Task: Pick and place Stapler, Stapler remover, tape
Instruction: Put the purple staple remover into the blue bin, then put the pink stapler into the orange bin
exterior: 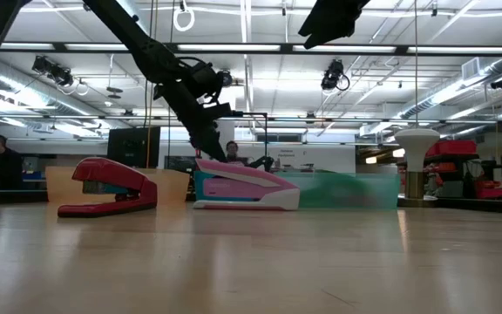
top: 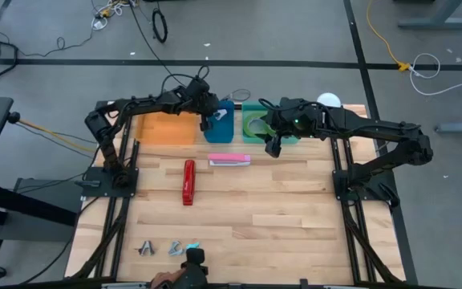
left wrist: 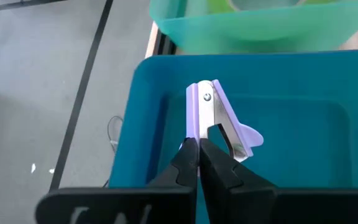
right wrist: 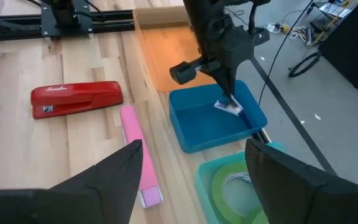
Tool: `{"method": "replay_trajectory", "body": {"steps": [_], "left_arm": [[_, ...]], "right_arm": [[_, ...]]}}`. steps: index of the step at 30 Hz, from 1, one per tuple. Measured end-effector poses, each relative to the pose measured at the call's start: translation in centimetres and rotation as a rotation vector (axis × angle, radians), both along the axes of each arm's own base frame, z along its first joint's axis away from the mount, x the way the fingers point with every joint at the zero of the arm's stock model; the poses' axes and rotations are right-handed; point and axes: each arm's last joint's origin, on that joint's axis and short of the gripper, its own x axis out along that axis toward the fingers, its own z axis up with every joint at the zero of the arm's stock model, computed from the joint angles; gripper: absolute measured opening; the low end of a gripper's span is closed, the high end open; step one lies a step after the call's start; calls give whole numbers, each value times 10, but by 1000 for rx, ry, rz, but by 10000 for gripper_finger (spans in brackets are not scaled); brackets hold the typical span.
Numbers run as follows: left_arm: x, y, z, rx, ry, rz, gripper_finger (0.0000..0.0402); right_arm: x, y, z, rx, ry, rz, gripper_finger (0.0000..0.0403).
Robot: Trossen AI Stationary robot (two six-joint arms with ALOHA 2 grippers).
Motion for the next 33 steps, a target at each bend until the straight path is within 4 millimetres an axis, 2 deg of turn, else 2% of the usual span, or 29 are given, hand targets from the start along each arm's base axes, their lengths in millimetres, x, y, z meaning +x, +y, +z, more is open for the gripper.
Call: {"method": "replay_trajectory", "body": {"steps": [7, 15, 17, 20, 25, 29, 33], "left_arm": [[1, 0, -2, -1, 6, 4, 51], [1, -1, -1, 1, 7, 5, 160], [0, -4, 5, 9, 6, 5, 183], [3, -10, 27, 43, -23, 1, 204], [10, -25, 66, 77, -73, -39, 206], [17, -40, 83, 24, -65, -47, 193], [26, -64, 92, -84, -34, -48, 178]], "right_arm": [[0, 0, 0, 0, 0, 0, 282], [0, 0, 0, 0, 0, 0, 282], [0, 0, 0, 0, 0, 0, 282], [0, 0, 0, 0, 0, 0, 282], [0, 0, 0, 3, 0, 4, 282], [0, 0, 0, 4, 0, 11, 282], [0, 0, 0, -2, 6, 15, 282]]}}
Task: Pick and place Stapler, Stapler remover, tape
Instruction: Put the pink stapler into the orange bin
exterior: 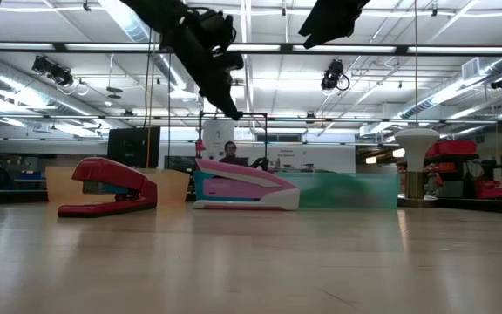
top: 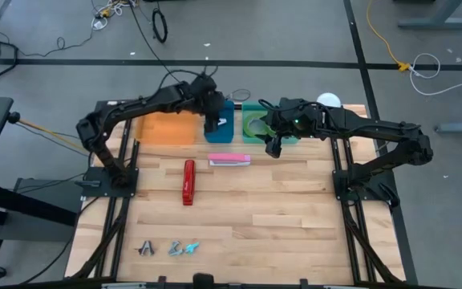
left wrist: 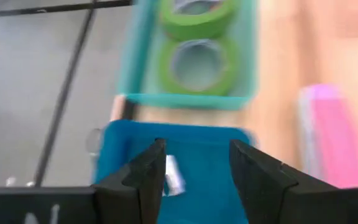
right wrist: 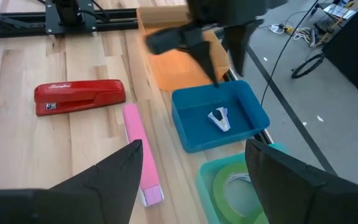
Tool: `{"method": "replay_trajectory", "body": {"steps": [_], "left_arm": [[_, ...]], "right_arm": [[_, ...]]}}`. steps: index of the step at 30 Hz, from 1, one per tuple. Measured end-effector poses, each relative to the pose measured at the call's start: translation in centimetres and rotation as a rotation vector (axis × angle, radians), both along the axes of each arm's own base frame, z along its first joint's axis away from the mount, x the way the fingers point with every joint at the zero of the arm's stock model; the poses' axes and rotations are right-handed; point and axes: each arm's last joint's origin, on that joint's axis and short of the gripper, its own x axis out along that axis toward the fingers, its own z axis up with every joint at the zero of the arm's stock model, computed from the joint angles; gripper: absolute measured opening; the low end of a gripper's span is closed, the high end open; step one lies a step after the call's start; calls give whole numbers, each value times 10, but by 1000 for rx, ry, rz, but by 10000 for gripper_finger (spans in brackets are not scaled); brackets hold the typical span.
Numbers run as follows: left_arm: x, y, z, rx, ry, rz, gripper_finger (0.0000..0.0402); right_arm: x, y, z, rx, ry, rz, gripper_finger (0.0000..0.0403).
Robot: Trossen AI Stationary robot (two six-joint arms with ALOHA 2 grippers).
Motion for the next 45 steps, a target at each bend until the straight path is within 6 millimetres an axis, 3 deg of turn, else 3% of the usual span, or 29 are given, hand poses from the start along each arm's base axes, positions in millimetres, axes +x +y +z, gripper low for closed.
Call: {"method": "replay_trajectory", "body": {"steps": [8, 14, 18, 29, 45], "left_arm": [[18, -54, 6, -43, 77, -167, 149], [27, -76, 3, -57, 79, -248, 141], [28, -79, -2, -99, 77, -268, 160], [21, -87, -28, -175, 163, -273, 263], [10, -89, -76, -151, 210, -242, 262]], "right_arm": [[-1, 0, -1, 2, 13, 0, 282], [-1, 0, -2, -10, 28, 12, 282], [-1, 0, -2, -12, 29, 14, 282], [-1, 1, -2, -8, 32, 13, 282], [-1, 1, -2, 5, 27, 3, 282]]}}
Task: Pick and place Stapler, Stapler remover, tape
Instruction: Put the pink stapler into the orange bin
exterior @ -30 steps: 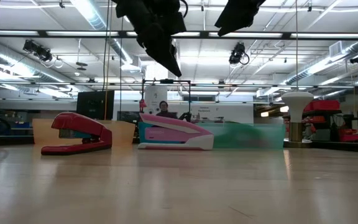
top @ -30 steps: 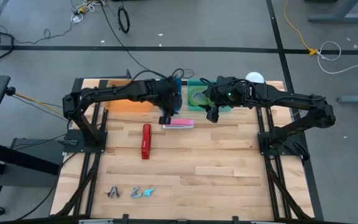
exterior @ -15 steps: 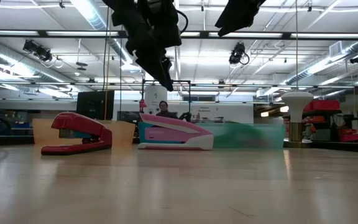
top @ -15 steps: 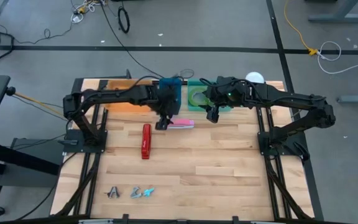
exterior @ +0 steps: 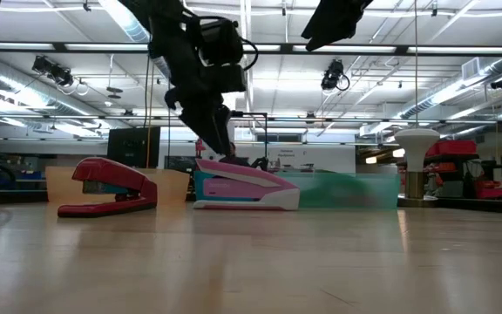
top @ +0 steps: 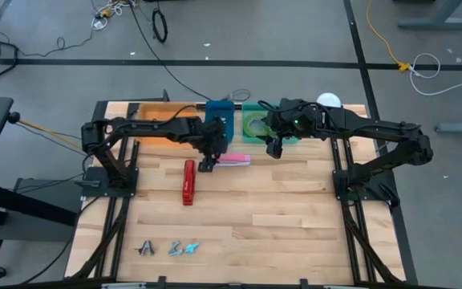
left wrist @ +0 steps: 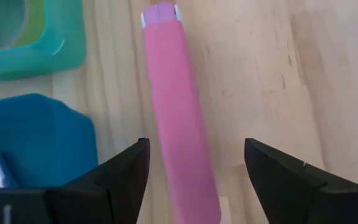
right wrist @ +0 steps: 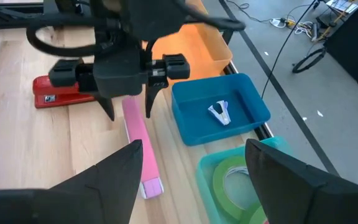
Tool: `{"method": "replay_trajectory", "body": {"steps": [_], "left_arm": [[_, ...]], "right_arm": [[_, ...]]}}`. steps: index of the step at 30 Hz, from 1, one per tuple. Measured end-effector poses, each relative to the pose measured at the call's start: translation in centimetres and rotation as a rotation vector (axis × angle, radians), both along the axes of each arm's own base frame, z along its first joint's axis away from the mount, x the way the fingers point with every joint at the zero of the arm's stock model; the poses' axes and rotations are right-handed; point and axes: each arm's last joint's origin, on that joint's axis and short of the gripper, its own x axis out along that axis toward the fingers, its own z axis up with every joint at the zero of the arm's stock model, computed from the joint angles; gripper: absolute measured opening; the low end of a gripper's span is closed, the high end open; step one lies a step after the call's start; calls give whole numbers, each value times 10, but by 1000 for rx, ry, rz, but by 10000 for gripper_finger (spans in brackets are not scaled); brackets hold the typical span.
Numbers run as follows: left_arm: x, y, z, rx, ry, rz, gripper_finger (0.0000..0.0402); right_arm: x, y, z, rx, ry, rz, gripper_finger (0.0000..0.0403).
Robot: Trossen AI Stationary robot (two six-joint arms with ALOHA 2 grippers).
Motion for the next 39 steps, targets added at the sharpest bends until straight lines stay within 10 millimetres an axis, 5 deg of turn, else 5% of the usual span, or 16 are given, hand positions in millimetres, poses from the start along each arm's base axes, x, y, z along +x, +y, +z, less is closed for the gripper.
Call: {"method": "replay_trajectory", "body": {"steps": [20, 33, 39], "left_arm": [[0, 0, -34, -31, 45, 162, 256], [-1, 0, -34, -29, 51, 158, 151], [-1, 0, -34, -27, 51, 155, 144]], "right_arm": [[-1, 0, -1, 2, 12, -1, 282], [-1, 0, -1, 7, 8, -6, 282], [-1, 0, -1, 6, 7, -6, 282]]}}
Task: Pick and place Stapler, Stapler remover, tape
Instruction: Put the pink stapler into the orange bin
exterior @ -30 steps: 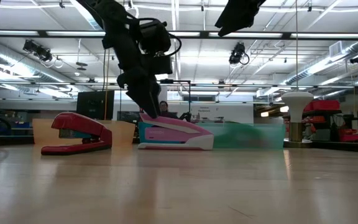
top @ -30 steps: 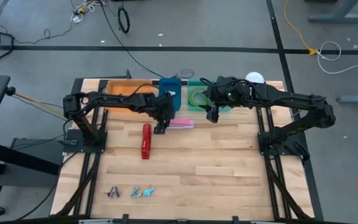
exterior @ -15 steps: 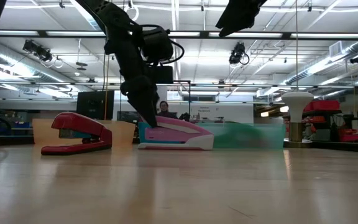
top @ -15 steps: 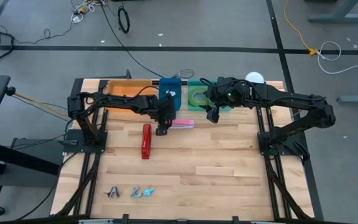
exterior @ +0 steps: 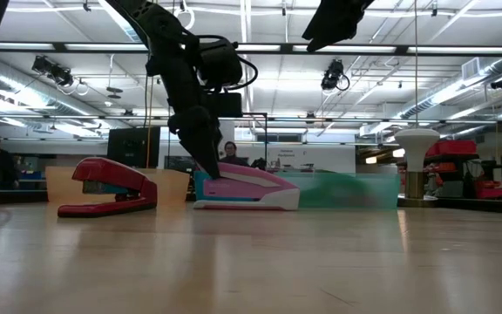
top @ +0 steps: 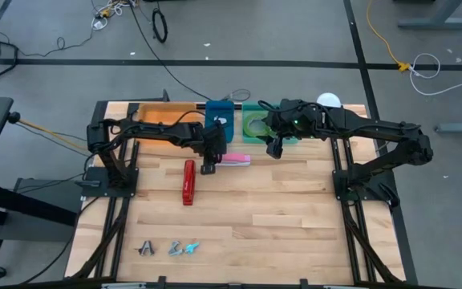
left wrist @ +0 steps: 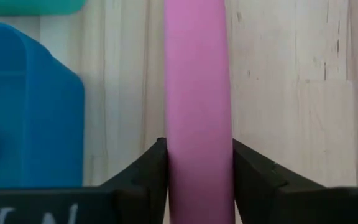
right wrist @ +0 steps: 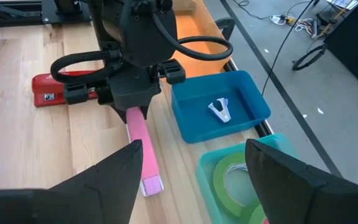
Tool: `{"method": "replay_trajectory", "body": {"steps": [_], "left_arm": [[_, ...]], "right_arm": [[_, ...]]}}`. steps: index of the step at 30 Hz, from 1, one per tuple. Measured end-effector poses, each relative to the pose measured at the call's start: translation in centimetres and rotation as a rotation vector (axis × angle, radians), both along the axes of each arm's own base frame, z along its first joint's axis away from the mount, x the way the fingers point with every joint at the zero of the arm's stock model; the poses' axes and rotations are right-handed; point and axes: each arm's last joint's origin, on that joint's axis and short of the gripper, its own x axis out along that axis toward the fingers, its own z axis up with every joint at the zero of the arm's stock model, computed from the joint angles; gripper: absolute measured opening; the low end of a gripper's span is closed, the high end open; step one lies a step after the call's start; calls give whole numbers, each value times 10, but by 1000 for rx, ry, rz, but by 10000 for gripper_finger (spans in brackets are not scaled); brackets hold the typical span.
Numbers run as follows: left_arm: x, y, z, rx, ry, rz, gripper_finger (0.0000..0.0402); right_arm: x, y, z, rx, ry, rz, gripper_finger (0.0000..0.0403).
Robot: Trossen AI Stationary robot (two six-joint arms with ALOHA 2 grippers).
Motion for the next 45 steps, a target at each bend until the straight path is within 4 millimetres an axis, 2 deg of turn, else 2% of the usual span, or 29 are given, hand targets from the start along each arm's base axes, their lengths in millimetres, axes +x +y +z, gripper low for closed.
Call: {"method": "replay_trajectory", "body": {"steps": [4, 8, 15, 22, 27, 33, 39, 45], "left_arm": [[0, 0, 1, 0, -2, 1, 151], [-3, -1, 11, -7, -32, 0, 139], [-13, -5, 41, 6, -121, -3, 142], [-36, -8, 78, 69, -180, 64, 138], [-57, -5, 97, 121, -174, 169, 139], [-86, 2, 110, 172, -109, 317, 139], [-114, 10, 112, 140, 1, 534, 143], [-127, 20, 109, 148, 67, 699, 139]], "right_arm": [[0, 0, 0, 0, -1, 0, 282], [0, 0, 0, 0, -1, 1, 282], [0, 0, 0, 0, -1, 1, 282], [0, 0, 0, 0, -1, 1, 282], [0, 0, 0, 0, -2, 1, 282], [0, 0, 0, 0, -2, 2, 282], [0, 0, 0, 0, -2, 1, 282], [0, 0, 0, 0, -2, 2, 282]]}}
